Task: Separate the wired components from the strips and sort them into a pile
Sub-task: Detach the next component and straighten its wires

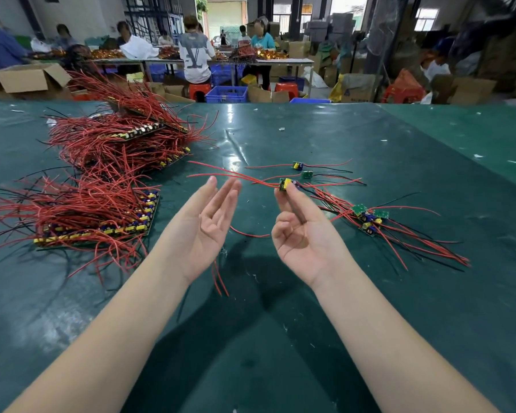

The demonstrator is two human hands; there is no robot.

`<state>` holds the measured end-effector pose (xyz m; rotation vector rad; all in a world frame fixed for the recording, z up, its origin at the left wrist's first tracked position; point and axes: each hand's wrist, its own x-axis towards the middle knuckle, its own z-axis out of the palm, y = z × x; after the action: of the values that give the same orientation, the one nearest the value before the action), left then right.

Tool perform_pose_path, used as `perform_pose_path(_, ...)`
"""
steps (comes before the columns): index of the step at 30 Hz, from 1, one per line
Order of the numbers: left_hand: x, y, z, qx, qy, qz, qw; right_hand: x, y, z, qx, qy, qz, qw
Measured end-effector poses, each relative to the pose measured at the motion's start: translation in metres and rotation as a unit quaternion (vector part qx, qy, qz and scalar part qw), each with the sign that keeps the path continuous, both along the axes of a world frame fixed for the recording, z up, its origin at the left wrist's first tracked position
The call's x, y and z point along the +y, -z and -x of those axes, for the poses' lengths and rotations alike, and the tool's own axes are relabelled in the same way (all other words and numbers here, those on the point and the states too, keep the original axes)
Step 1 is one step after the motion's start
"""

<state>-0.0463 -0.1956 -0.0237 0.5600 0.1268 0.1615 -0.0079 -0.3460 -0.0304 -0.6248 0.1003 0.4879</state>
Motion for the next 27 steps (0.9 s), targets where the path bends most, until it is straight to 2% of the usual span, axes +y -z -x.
perform_pose_path(4,-0.014,0.006,-0.001,-0.014,0.014,-0.2,0.98,0.008,0.005,0.005,-0.021,-0.023,0.054,0.998)
perform_pose_path(6,-0.02,0.009,-0.001,-0.03,-0.005,-0.237,0.971,0.011,0.008,0.008,-0.052,-0.041,0.105,0.992)
perform_pose_path(11,-0.016,0.012,-0.003,-0.012,-0.064,-0.23,0.971,0.014,0.009,0.012,-0.126,-0.059,0.189,0.972)
perform_pose_path(21,-0.013,0.013,-0.004,-0.003,-0.077,-0.209,0.975,0.014,0.011,0.012,-0.208,-0.002,0.281,0.937)
perform_pose_path(24,-0.012,0.012,-0.004,0.004,-0.075,-0.2,0.977,0.013,0.01,0.011,-0.212,-0.004,0.285,0.935)
perform_pose_path(27,-0.011,0.011,-0.004,0.015,-0.071,-0.198,0.977,0.01,0.007,0.007,-0.174,0.002,0.216,0.961)
